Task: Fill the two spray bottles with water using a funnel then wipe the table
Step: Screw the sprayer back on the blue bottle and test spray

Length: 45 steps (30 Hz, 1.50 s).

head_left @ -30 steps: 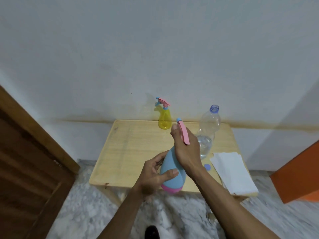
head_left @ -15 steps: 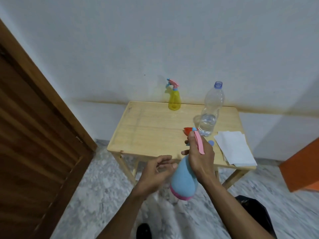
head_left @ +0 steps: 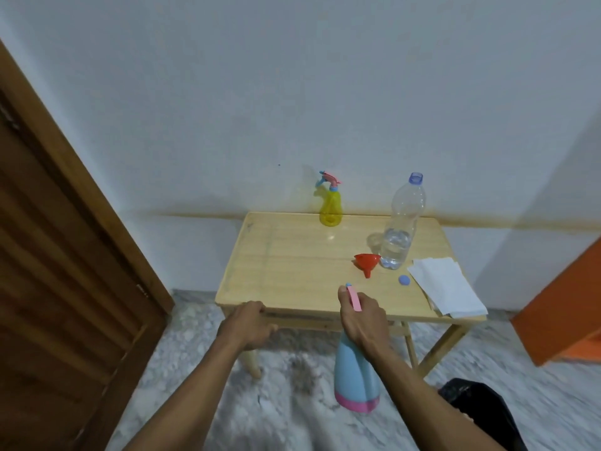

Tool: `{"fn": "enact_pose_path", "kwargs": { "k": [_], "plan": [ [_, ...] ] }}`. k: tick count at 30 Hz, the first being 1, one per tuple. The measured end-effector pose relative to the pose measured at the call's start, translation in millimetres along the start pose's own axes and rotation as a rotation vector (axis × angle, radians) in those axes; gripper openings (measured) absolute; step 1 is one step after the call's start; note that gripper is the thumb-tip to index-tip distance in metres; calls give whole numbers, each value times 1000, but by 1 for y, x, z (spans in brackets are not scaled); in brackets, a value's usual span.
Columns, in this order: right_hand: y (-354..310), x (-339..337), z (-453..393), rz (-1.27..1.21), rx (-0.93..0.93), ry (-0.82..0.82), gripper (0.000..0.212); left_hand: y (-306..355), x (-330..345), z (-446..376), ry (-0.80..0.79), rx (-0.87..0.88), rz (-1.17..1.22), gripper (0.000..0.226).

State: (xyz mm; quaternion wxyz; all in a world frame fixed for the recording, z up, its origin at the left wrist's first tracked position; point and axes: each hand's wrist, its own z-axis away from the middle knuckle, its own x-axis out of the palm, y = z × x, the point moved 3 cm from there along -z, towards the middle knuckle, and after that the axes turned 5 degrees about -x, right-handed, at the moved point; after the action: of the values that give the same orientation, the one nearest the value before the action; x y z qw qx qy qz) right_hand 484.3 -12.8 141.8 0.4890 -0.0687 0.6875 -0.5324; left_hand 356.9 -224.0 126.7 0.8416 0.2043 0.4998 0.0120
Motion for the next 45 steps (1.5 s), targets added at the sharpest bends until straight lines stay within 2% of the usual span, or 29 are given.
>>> {"fn": "enact_pose_path", "kwargs": {
  "k": [5,9,12,16,19,23,26,30,33,39,45],
  "plan": [
    [1,25,1,6,105,-18,65,-24,2,-11,-23,-24,1,57],
    [10,30,-1,25,200,30,61,-32,8,-20,-41,-6,15,53],
    [16,29,-2,49,229,55,62,-31,12,-22,-37,-5,39,58],
    [17,32,-5,51,207,48,67,-36,14,-24,-26,-20,48,61],
    [13,38,-7,57,165,8,66,-46,12,-21,-24,-53,58,43],
    [-1,53,-5,82,102,-48,61,-72,2,-22,21,-110,38,47],
    [-5,66,-3,71,103,-71,60,-87,-3,-19,46,-151,16,17],
    [1,67,-3,21,154,-50,61,-83,-1,-17,46,-142,0,15],
    [1,60,-3,50,135,-32,61,-68,9,-21,20,-96,22,39],
    [-19,71,-2,98,-26,-142,62,-47,12,-18,16,-43,47,33],
    [-37,82,7,86,-44,-143,59,-61,7,-23,19,-56,39,32]
  ]
}}
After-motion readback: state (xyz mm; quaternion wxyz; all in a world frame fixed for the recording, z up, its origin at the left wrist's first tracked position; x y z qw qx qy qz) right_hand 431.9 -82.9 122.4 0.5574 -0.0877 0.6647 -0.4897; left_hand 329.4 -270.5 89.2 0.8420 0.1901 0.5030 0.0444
